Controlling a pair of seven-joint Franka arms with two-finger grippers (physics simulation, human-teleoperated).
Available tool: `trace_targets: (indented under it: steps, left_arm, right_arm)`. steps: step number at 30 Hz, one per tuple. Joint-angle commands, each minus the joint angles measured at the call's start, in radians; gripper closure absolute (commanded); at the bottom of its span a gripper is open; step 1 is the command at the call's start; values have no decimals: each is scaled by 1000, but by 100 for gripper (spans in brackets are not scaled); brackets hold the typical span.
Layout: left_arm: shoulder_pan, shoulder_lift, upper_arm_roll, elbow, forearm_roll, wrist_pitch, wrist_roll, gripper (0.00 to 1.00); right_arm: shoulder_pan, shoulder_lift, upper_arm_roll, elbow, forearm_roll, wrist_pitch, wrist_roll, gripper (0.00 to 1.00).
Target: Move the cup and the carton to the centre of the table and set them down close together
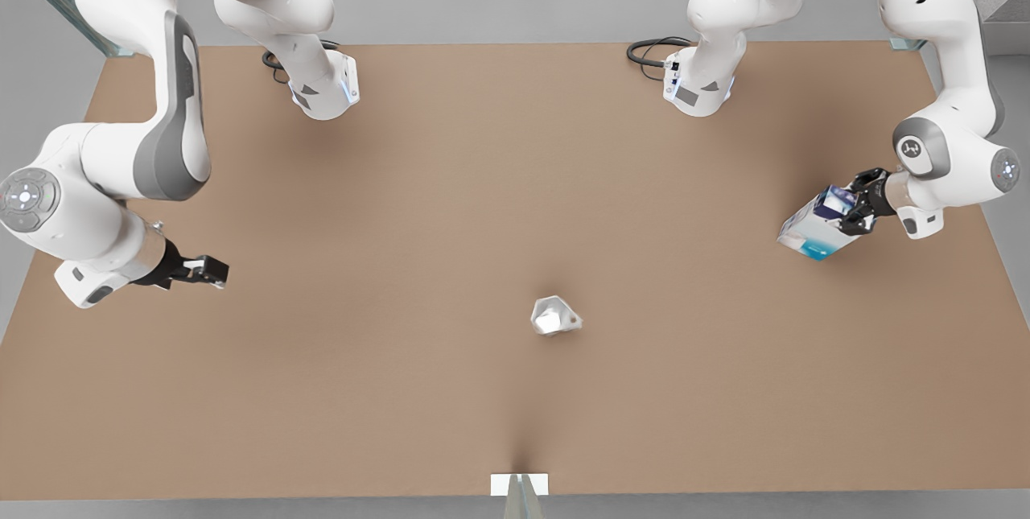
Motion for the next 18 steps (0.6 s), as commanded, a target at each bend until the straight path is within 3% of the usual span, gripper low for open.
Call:
trace_targets:
  steps: [1,11,14,18]
  left_arm:
    - [1,0,0,1,-1,0,0,39]
    - [-7,-40,-5,35,-18,-63,-6,39]
    - [-13,-23,-135,196,-19,-213,-52,36]
    - [-28,5,-440,290,-74,-216,-267,35]
  right_arm:
    - [8,2,0,0,0,3,2,0]
    - [37,24,-9,48,11,0,2,0]
    - [9,17,-11,45,5,-41,-4,0]
    - [-14,27,-11,39,-4,-23,-8,0]
